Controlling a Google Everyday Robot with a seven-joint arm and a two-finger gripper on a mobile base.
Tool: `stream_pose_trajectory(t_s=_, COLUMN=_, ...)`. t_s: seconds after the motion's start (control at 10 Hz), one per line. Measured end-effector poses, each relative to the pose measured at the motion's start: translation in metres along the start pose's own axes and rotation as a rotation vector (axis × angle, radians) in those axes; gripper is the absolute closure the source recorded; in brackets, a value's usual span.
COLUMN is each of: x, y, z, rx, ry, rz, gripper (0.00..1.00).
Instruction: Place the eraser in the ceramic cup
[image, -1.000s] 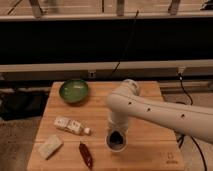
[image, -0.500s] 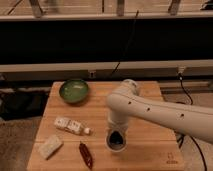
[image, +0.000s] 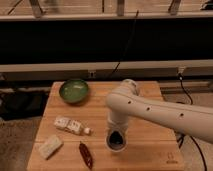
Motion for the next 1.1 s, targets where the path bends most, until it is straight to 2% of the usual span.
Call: stream_pose_trajectory(t_s=1.1, x=0.0000, y=-0.0017, z=0.0013, rx=0.002, ry=-0.011, rz=-0.031, gripper=1.00)
